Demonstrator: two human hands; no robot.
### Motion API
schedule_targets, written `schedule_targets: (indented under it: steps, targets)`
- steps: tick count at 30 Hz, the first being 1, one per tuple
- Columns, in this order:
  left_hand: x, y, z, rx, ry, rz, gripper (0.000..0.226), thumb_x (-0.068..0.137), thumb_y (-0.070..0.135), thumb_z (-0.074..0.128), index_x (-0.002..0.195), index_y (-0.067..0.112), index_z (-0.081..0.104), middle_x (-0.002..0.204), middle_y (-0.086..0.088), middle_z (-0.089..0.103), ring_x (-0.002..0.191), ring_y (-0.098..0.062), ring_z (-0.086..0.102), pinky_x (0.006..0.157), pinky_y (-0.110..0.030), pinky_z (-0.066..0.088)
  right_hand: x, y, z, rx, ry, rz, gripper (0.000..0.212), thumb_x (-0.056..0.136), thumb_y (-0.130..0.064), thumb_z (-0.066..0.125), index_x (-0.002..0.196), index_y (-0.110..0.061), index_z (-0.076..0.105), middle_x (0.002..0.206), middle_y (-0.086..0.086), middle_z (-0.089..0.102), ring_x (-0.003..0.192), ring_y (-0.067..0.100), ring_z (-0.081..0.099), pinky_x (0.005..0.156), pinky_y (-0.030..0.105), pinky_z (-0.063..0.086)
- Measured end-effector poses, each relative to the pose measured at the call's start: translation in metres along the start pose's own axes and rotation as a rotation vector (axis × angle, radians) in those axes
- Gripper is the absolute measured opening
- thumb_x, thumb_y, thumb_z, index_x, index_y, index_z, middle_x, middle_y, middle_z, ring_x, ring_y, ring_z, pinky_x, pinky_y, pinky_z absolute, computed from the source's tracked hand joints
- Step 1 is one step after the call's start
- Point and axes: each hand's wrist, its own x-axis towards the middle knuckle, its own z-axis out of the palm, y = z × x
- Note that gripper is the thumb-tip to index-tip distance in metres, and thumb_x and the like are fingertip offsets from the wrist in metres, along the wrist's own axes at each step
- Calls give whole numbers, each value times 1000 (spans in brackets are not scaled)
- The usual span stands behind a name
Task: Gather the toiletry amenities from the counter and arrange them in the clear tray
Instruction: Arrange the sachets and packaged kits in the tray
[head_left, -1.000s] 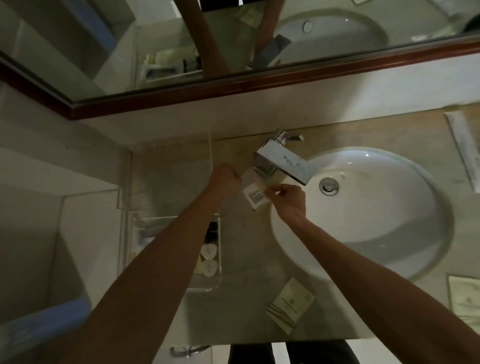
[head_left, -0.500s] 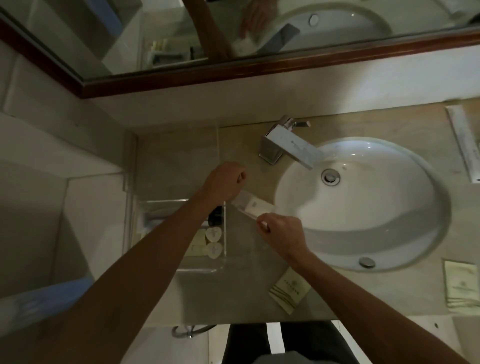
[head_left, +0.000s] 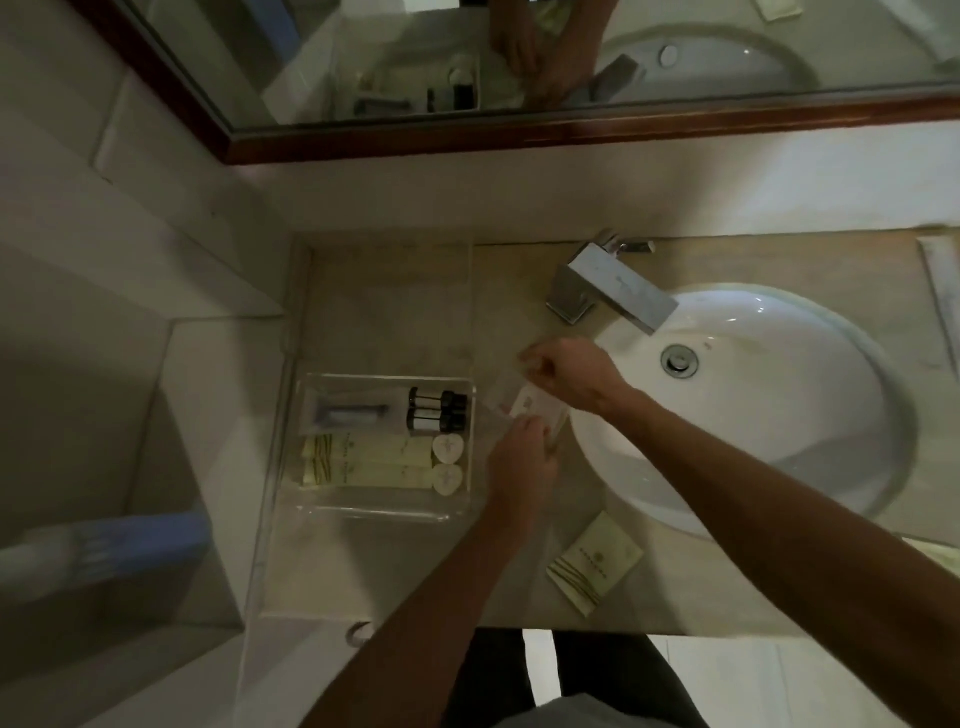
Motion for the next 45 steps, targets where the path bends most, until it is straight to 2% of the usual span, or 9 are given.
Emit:
schedule_targets:
  steps: [2, 5, 11, 14, 21, 25, 31, 35, 45]
  targets:
    - [1, 4, 7, 15, 1, -2, 32, 91, 31, 64, 119, 16, 60, 114, 0, 61, 99, -17, 60, 79, -29, 48, 17, -10, 3, -71, -169, -119, 33, 97, -18, 57, 129, -20, 63, 135, 1, 62, 120, 19, 59, 100, 35, 45]
    - [5, 9, 12, 48, 3, 22, 34, 97, 22, 55, 130, 13, 56, 126, -6, 60, 108, -22, 60, 84, -33, 48, 32, -16, 9, -118, -300, -178, 33, 96, -16, 56, 129, -19, 62, 133, 2, 62, 118, 20, 58, 100, 36, 45]
    - [18, -12, 7, 129, -10, 77, 15, 88, 19, 66, 101, 12, 68, 112, -5, 64, 84, -27, 66, 67, -36, 52, 25, 5, 13, -144, -101, 68, 12, 91, -27, 64, 98, -19, 69, 96, 2, 69, 86, 17, 63, 73, 29, 48]
    - [19, -24, -8, 214, -47, 57, 13, 95, 15, 55, 104, 11, 63, 109, -6, 60, 85, -27, 64, 69, -39, 53, -3, 24, 10, -35, 37, 270, 30, 90, -46, 65, 85, -18, 71, 83, -1, 66, 76, 16, 62, 67, 30, 44]
    - [19, -20, -19, 203, -11, -59, 26, 99, 24, 45, 117, 10, 57, 115, -7, 56, 94, -26, 63, 76, -39, 56, -64, 43, 36, 329, 141, 537, 35, 88, -49, 67, 98, -16, 76, 97, 4, 73, 80, 15, 64, 76, 30, 52]
    - [30, -15, -19, 202, -54, -100, 35, 96, 27, 54, 126, 10, 49, 124, -9, 52, 107, -26, 59, 85, -38, 53, -74, 46, 37, 474, 161, 549, 27, 84, -37, 75, 100, -15, 78, 95, 4, 74, 82, 16, 67, 77, 30, 56]
    - [50, -14, -28, 113, -139, -210, 46, 83, 21, 71, 123, 11, 51, 120, -10, 58, 110, -28, 58, 87, -41, 52, -80, 51, 39, 526, 129, 523, 20, 85, -32, 76, 96, -16, 77, 73, 2, 69, 60, 12, 61, 55, 19, 44]
    - [58, -15, -36, 74, -199, -261, 33, 79, 22, 76, 107, 11, 63, 111, -9, 66, 103, -26, 63, 84, -42, 55, -85, 54, 43, 533, 111, 512, 20, 88, -33, 73, 98, -15, 76, 74, 5, 69, 59, 14, 59, 57, 22, 46]
    - [66, -12, -38, 149, -268, -166, 48, 72, 26, 83, 111, 15, 56, 111, -8, 66, 105, -29, 62, 85, -44, 54, -101, 52, 51, 504, 153, 556, 16, 90, -28, 71, 97, -14, 75, 69, 3, 67, 62, 14, 61, 59, 21, 43]
